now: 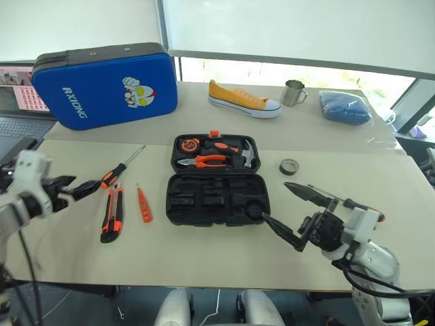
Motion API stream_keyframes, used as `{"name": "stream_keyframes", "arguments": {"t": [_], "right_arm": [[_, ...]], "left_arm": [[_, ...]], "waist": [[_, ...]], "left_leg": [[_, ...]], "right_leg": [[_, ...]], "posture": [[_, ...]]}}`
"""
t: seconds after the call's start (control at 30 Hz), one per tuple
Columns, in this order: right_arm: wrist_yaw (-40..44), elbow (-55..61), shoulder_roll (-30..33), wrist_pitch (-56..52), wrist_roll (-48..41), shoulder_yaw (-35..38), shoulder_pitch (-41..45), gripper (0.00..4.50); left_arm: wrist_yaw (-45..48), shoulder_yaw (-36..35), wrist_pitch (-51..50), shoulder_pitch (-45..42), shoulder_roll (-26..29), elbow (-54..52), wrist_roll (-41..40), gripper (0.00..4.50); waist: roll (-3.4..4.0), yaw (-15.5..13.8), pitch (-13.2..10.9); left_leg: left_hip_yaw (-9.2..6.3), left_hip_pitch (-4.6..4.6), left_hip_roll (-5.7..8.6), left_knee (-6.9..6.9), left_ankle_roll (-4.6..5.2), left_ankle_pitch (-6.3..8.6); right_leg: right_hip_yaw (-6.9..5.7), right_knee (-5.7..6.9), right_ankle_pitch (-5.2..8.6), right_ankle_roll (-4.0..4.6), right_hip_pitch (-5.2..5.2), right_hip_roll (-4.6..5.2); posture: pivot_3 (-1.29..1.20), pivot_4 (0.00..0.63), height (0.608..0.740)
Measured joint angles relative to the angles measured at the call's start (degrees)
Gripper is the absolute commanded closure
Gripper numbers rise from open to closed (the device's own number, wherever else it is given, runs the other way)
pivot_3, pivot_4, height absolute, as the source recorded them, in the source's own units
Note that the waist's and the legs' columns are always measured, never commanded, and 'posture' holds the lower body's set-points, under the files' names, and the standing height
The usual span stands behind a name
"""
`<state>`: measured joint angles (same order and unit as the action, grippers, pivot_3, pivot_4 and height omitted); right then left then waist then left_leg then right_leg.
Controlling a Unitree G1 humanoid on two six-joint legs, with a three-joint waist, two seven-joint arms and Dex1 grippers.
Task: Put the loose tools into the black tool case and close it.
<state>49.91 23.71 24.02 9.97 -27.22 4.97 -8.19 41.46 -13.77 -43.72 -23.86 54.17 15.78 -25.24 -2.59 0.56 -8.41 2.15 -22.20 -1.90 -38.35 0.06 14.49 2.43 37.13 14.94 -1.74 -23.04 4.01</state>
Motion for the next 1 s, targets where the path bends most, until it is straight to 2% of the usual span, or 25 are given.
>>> {"name": "stream_keyframes", "arguments": {"t": [0.07, 0.2, 0.33, 0.37, 0.4, 0.47, 0.57, 0.67, 0.7, 0.77, 0.83, 1.0], "right_arm": [[-0.22, -0.04, -0.02, 0.01, 0.05, 0.02, 0.09, 0.05], [-0.01, 0.09, 0.06, 0.16, 0.20, -0.36, -0.23, 0.00], [0.01, 0.52, 0.06, 0.65, 0.47, -0.71, -1.85, 0.00], [0.00, 0.52, 0.06, 0.72, 0.56, -0.73, -1.99, 0.00], [-0.05, 0.52, 0.06, 0.89, 0.64, -0.74, -2.23, 0.00], [-0.21, 0.57, 0.06, 1.12, 0.69, -0.74, -2.72, 0.00], [-0.33, 0.67, 0.08, 1.27, 0.78, -0.68, -4.15, 0.00], [-0.40, 1.17, 1.12, 1.29, 0.79, 0.74, -4.93, 0.00], [-0.38, 1.91, 2.84, 1.08, 0.26, 2.66, -5.96, 0.00], [-0.41, 2.25, 4.82, 0.42, -0.66, 5.31, -6.63, 0.00], [-0.31, 3.10, 7.43, -1.12, -2.43, 8.53, -7.90, 0.00], [-0.15, 3.07, 9.15, -3.17, -3.44, 10.84, -8.73, 0.00]], "left_arm": [[0.62, 4.11, 1.65, -4.32, -0.35, 5.89, 3.20, 0.00], [2.89, 10.29, 5.76, -11.03, -2.36, 17.98, 9.01, 0.96], [4.75, 12.07, 9.42, -14.11, -2.97, 23.42, 11.97, 2.59], [4.92, 12.06, 10.26, -14.43, -3.18, 24.01, 12.17, 2.79], [5.21, 11.86, 11.85, -14.81, -3.85, 25.22, 12.40, 3.36], [5.52, 10.73, 16.52, -14.92, -4.65, 27.35, 12.54, 3.56], [6.64, 7.35, 25.95, -15.69, -5.97, 30.35, 11.64, 3.57], [14.58, 4.49, 35.74, -16.71, -6.51, 27.82, 8.73, 3.57], [20.97, 5.47, 38.50, -16.59, -6.59, 22.55, 7.49, 3.57], [26.82, 8.01, 40.22, -16.57, -6.61, 15.66, 7.00, 3.57], [33.03, 14.91, 42.45, -16.54, -6.58, 7.17, 9.99, 3.57], [34.47, 27.10, 39.50, -16.51, -12.32, 0.29, 17.89, 3.57]], "waist": [[0.01, 0.64, 0.00], [-0.01, 0.60, -0.02], [-0.04, 0.15, -0.03], [-0.04, 0.14, -0.03], [-0.04, 0.12, -0.03], [-0.04, 0.07, -0.04], [-0.12, -0.05, -0.08], [-0.11, -0.26, -0.09], [-0.08, -0.65, -0.11], [-0.07, -1.17, -0.10], [0.01, -1.40, -0.05], [0.06, -0.91, -0.06]], "left_leg": [[-0.07, -0.06, -0.04, 0.04, 0.01, 0.01], [0.01, -0.17, -0.04, 0.04, 0.01, 0.01], [0.17, -0.21, -0.02, -0.01, 0.01, 0.01], [0.19, -0.20, -0.02, -0.02, 0.01, 0.01], [0.19, -0.20, -0.02, -0.05, 0.01, 0.01], [0.18, -0.21, -0.03, -0.06, 0.01, 0.01], [0.14, -0.34, -0.04, -0.15, 0.01, 0.01], [0.08, -0.63, -0.02, -0.43, 0.03, 0.03], [0.10, -0.70, 0.06, -0.48, 0.04, 0.03], [0.13, -0.67, 0.08, -0.56, 0.09, 0.06], [0.19, -0.59, 0.16, -0.59, 0.14, 0.09], [0.19, -0.59, 0.03, -0.62, 0.14, 0.08]], "right_leg": [[0.05, 0.03, 0.00, 0.01, -0.14, -0.03], [0.00, -0.01, 0.00, 0.01, -0.19, -0.05], [-0.04, -0.02, 0.01, 0.00, -0.16, 0.04], [-0.04, -0.01, 0.01, 0.00, -0.16, 0.05], [-0.04, 0.00, 0.01, -0.01, -0.14, 0.05], [-0.06, 0.00, 0.01, -0.01, -0.14, 0.06], [-0.14, 0.00, 0.01, 0.00, -0.19, 0.08], [-0.28, 0.01, -0.02, -0.05, -0.27, 0.14], [-0.30, -0.01, -0.04, -0.11, -0.27, 0.25], [-0.29, -0.05, -0.09, -0.19, -0.17, 0.30], [-0.22, -0.10, -0.09, -0.24, -0.06, 0.31], [-0.06, -0.05, -0.09, -0.23, -0.12, 0.04]], "posture": [[0.00, 0.150, 0.740], [0.00, 0.150, 0.740], [0.00, 0.150, 0.740], [0.00, 0.150, 0.740], [0.00, 0.150, 0.740], [0.00, 0.150, 0.740], [0.00, 0.150, 0.740], [0.00, 0.150, 0.740], [0.00, 0.150, 0.740], [0.00, 0.150, 0.740], [0.00, 0.150, 0.740], [0.00, 0.150, 0.740]]}}
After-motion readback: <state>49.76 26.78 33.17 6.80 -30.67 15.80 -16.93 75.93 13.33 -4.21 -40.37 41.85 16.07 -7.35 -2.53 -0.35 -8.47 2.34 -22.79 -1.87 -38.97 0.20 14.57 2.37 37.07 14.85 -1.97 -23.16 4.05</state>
